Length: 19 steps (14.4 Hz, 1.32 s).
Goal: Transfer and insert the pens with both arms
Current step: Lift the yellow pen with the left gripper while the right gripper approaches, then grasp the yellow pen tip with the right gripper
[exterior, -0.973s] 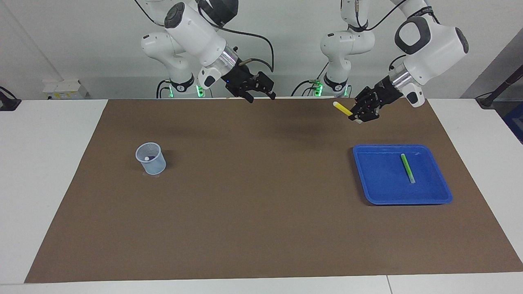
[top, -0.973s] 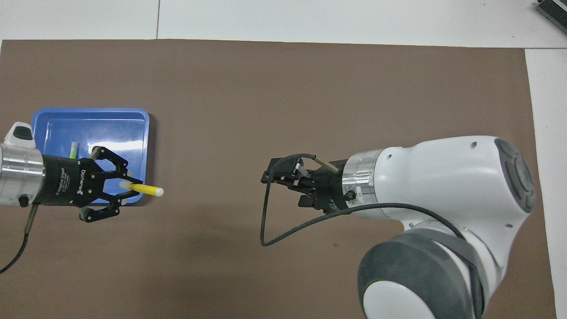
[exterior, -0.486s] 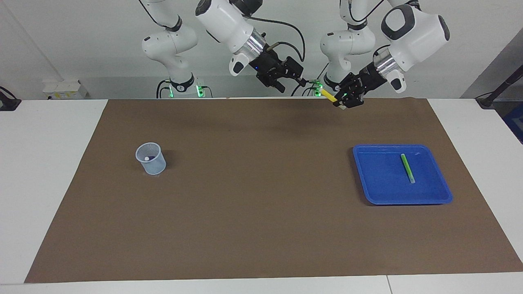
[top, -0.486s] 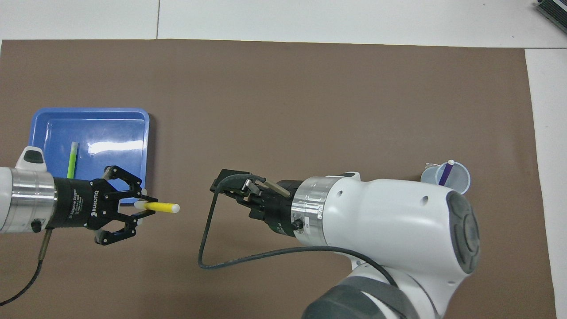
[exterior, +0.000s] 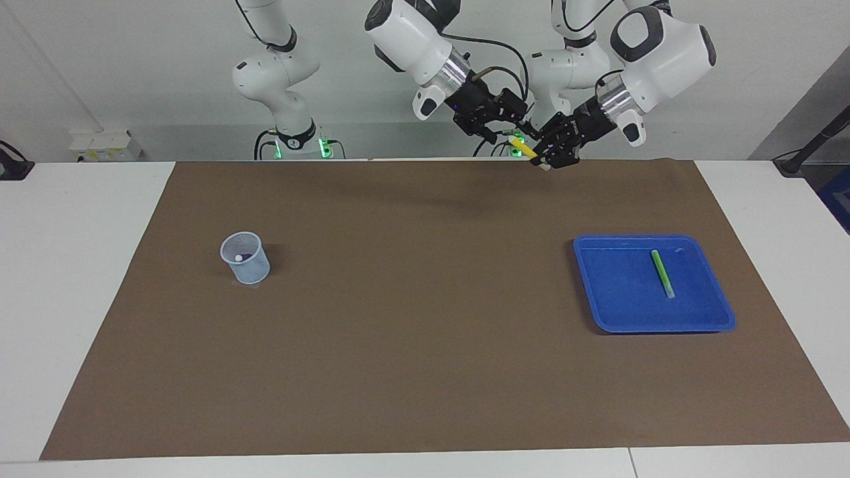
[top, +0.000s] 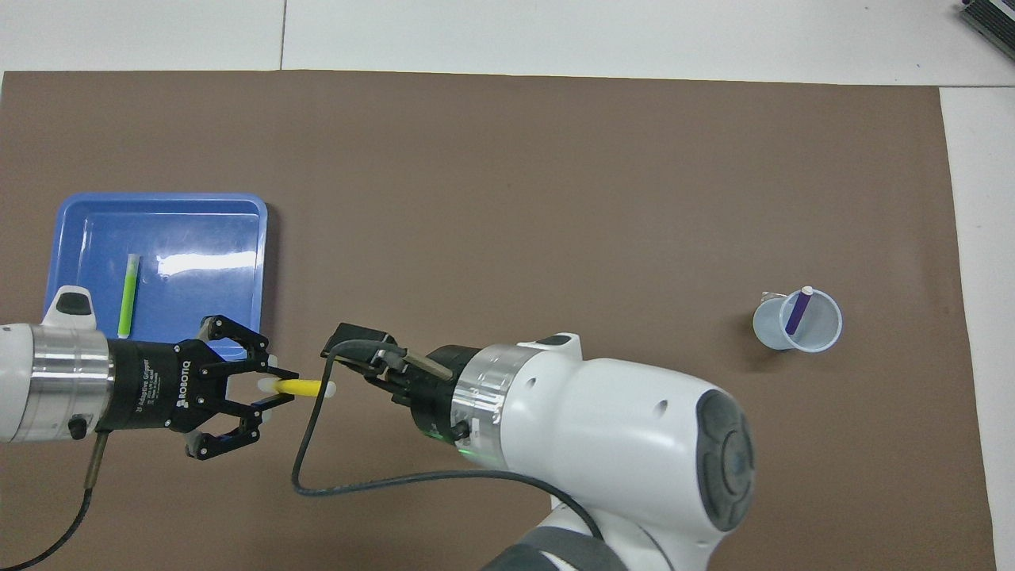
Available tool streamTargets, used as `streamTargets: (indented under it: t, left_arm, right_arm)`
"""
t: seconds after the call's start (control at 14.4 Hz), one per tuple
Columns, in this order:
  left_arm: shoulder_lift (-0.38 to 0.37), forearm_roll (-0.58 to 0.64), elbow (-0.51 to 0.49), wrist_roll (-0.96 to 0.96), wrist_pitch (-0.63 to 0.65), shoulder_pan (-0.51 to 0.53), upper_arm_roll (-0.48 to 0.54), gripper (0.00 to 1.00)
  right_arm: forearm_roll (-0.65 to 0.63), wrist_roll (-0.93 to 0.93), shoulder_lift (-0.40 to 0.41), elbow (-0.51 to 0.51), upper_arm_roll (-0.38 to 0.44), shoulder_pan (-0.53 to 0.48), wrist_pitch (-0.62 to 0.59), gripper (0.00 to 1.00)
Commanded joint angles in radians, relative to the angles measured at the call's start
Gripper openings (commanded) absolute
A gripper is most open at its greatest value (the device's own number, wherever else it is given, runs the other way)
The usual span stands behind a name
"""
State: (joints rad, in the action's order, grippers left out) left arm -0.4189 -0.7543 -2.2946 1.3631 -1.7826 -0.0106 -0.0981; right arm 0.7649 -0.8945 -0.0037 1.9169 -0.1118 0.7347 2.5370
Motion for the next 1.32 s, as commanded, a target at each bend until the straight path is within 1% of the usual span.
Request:
streamTargets:
  t: [0.0, 0.07, 0.14, 0.28, 0.42, 0.76, 0.9, 0.97, 1.25]
  left_arm:
    - [-0.038, -0.019, -0.039, 0.028, -0.024, -0.015, 0.005, 0.0]
    - [-0.041, -0.019, -0.039, 0.036, -0.026, -0.015, 0.003, 0.0]
    - [-0.041, -0.019, -0.04, 0.039, -0.026, -0.017, 0.003, 0.0]
    - [-0.043, -0.019, -0.046, 0.039, -0.026, -0.022, 0.003, 0.0]
    - [-0.044, -0.019, -0.046, 0.039, -0.024, -0.022, 0.003, 0.0]
    - [-0.052, -0.019, -0.046, 0.042, -0.015, -0.023, 0.003, 0.0]
    - [-0.052, -0.019, -0.046, 0.042, -0.015, -0.023, 0.003, 0.0]
    - [-0.052, -0.019, -0.048, 0.042, -0.015, -0.023, 0.003, 0.0]
    - [-0.052, -0.019, -0.049, 0.042, -0.015, -0.023, 0.003, 0.0]
  right_arm:
    - [0.019, -0.007, 0.001, 0.002, 0.003, 0.023, 0.025, 1.0]
    - [0.019, 0.0, 0.002, 0.002, 0.003, 0.029, 0.025, 0.97]
    - [0.019, 0.003, 0.002, 0.005, 0.003, 0.031, 0.025, 0.9]
    - [0.017, 0.008, 0.001, 0.011, 0.003, 0.029, 0.025, 0.87]
    - [0.017, 0.023, 0.007, 0.011, 0.003, 0.031, 0.026, 0.74]
    - [0.017, 0.065, 0.047, 0.011, 0.003, 0.031, 0.08, 0.63]
    - [0.017, 0.066, 0.047, 0.011, 0.003, 0.031, 0.08, 0.54]
    - [0.017, 0.066, 0.047, 0.011, 0.003, 0.031, 0.08, 0.51]
    - [0.017, 0.055, 0.045, 0.01, 0.003, 0.031, 0.078, 0.51]
